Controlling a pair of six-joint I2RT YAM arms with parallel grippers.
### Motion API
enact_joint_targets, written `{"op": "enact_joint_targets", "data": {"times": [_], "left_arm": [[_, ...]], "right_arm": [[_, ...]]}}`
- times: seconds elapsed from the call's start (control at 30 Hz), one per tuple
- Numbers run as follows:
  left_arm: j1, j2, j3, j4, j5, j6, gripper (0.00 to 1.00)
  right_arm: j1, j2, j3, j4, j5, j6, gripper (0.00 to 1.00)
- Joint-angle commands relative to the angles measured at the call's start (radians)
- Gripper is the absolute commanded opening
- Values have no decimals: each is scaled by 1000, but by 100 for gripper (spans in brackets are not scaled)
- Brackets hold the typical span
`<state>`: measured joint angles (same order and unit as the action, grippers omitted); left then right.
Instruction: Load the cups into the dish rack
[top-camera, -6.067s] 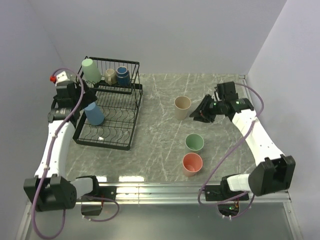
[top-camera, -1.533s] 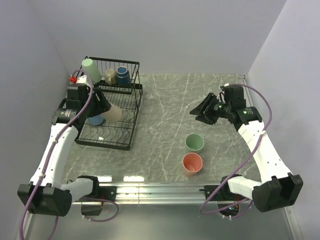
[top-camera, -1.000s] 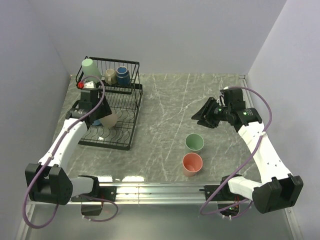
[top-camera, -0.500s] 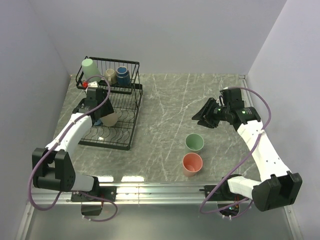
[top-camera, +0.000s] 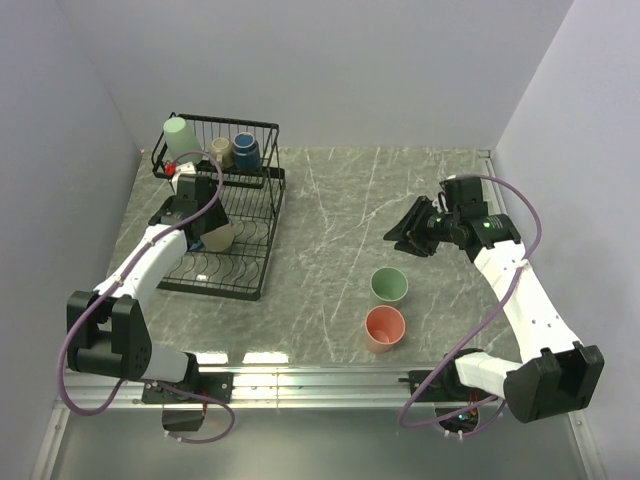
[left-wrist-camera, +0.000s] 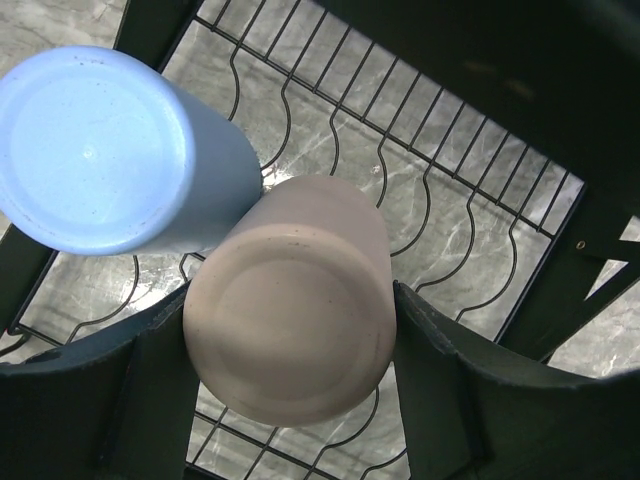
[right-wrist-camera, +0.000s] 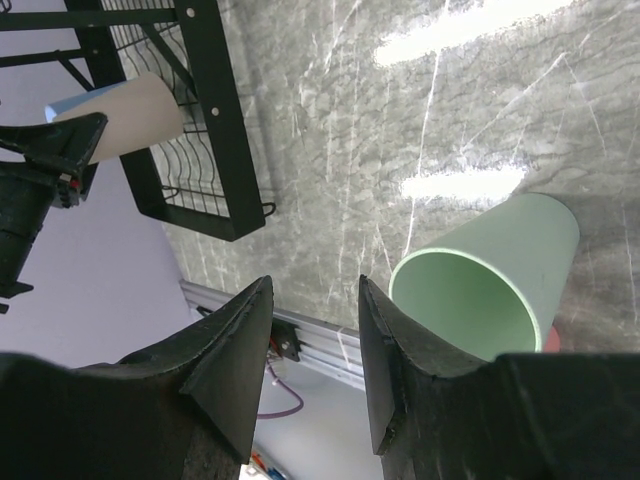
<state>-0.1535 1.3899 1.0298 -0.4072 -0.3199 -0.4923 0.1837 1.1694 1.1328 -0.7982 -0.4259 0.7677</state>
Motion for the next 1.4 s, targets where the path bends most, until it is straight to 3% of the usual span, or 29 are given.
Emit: {"op": "enact_joint_targets", "data": {"times": [0.0,0.17,0.23,0.27,0.53,0.93,1.1,1.37], "left_arm": [[-11,-29,24,41,-48,-29,56],[-20,-22,35,22,-57,-51,67],[-26,-26,35,22,-59,-57,93],[-27,-35,35,22,-61,-61,99],[-38,-77,82,-34,-70,-88,100],[-38,-212,306,-220,-76,-127,99],[-38,-282,317,-266,-58,-153,99],[-38,-350,326,-338,-59,-170,99]], "right_arm": [[3,1,-18,24,16,-11,47],[2,1,-19,22,13,-21,47],[3,1,-19,21,12,-27,47],[3,-2,-19,19,12,-31,47],[2,-36,-39,11,19,-50,47],[37,-79,-97,-73,128,-146,47],[79,-119,-136,-116,235,-153,50],[83,-143,-179,-121,276,-165,49]]}}
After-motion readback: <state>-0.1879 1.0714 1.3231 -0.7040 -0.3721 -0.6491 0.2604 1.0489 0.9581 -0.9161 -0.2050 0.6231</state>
